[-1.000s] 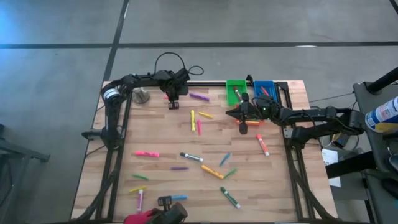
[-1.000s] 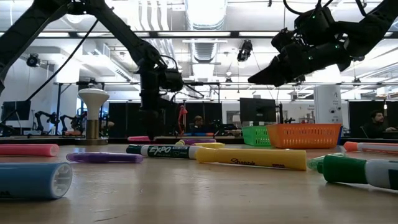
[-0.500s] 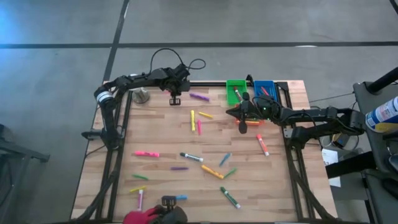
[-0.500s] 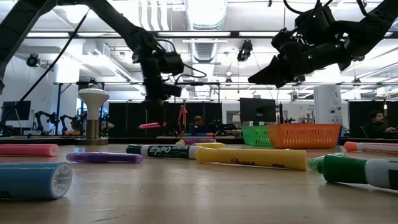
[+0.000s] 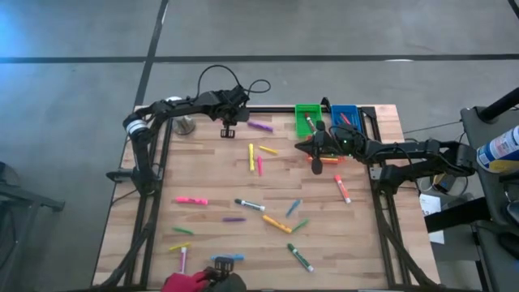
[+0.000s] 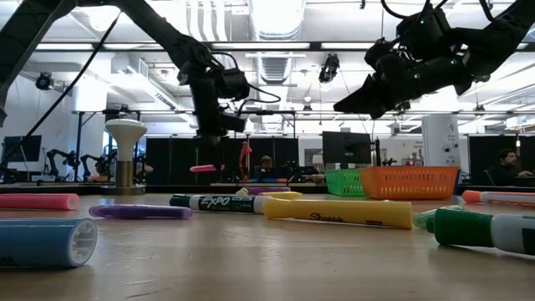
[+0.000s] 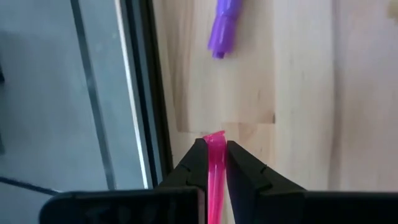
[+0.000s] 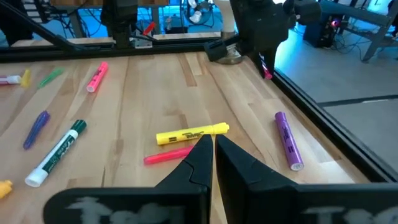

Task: Pick & Place Markers
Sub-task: Put the top left pink pen into the blue bin, then put the bottom green marker pen into the green bin

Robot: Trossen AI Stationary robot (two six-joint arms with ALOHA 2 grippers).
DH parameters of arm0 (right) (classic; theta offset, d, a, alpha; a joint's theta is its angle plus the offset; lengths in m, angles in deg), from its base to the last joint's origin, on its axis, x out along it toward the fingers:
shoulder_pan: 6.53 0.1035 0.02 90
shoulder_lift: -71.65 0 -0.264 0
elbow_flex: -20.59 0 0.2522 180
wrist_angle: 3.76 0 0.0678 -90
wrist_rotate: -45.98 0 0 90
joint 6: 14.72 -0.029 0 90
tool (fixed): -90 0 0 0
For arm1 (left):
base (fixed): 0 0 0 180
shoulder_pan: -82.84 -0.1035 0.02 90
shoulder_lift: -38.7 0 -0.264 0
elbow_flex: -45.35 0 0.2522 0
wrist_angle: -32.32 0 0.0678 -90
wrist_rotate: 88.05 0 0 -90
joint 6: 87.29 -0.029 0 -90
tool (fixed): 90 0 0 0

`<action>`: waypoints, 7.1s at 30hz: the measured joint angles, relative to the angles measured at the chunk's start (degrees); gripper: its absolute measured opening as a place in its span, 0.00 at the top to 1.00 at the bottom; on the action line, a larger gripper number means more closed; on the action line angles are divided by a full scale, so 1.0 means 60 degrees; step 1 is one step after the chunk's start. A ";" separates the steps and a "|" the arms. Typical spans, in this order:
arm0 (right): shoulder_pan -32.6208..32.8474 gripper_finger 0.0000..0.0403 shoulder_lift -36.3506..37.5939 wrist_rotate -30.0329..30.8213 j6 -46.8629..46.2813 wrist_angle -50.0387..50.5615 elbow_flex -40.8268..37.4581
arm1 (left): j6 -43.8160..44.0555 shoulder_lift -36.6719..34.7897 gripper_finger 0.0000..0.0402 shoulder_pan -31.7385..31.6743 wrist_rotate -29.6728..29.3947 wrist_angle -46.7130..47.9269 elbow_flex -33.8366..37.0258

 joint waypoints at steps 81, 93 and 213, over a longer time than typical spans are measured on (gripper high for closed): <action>-0.0004 0.71 -0.0167 -0.0444 -0.1651 -0.0408 -0.0001 | 0.2486 -0.2496 0.94 0.1370 0.0059 -0.4486 0.2412; 0.0000 0.53 -0.2847 -0.0743 -0.2161 -0.4569 0.0792 | 0.8454 -0.4284 0.94 0.1818 0.5719 -1.2329 0.5492; 0.9402 0.62 -0.3861 0.5033 -1.4236 1.0860 0.5872 | 0.9086 -0.5967 1.00 0.1891 0.3438 -1.6198 1.0775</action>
